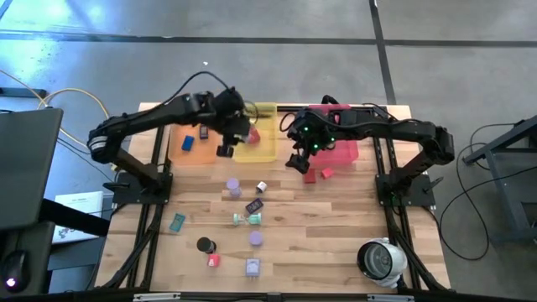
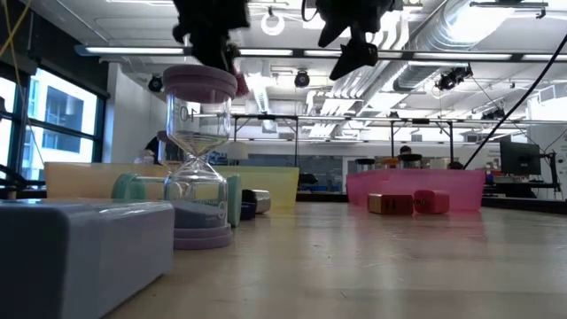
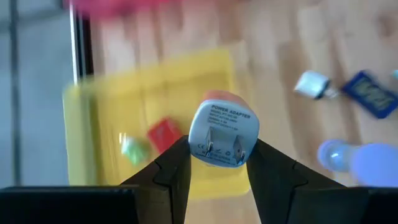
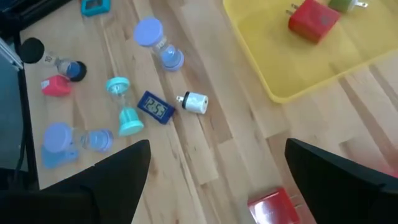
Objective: Pick & Place Office items
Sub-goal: Put the pink charger adapter into the yellow bin
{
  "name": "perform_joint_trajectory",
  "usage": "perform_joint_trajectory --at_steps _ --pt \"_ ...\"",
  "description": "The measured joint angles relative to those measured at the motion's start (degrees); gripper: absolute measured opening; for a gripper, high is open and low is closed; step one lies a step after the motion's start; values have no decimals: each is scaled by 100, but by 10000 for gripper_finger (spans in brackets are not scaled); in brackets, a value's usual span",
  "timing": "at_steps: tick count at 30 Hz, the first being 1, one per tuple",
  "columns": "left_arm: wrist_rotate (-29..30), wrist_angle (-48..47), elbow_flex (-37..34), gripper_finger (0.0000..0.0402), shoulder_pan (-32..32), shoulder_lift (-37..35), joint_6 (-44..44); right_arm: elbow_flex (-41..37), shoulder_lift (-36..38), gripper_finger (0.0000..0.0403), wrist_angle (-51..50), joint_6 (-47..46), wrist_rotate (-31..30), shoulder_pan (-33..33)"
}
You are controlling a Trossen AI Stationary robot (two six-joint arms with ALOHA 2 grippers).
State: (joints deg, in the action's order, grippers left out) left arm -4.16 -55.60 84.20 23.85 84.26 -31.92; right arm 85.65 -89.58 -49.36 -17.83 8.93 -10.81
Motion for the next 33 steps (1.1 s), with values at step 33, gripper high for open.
perform_joint_trajectory --at_steps 33 --pt "-471 -7 -9 128 582 2154 992 -9 0 358 154 5 -2 144"
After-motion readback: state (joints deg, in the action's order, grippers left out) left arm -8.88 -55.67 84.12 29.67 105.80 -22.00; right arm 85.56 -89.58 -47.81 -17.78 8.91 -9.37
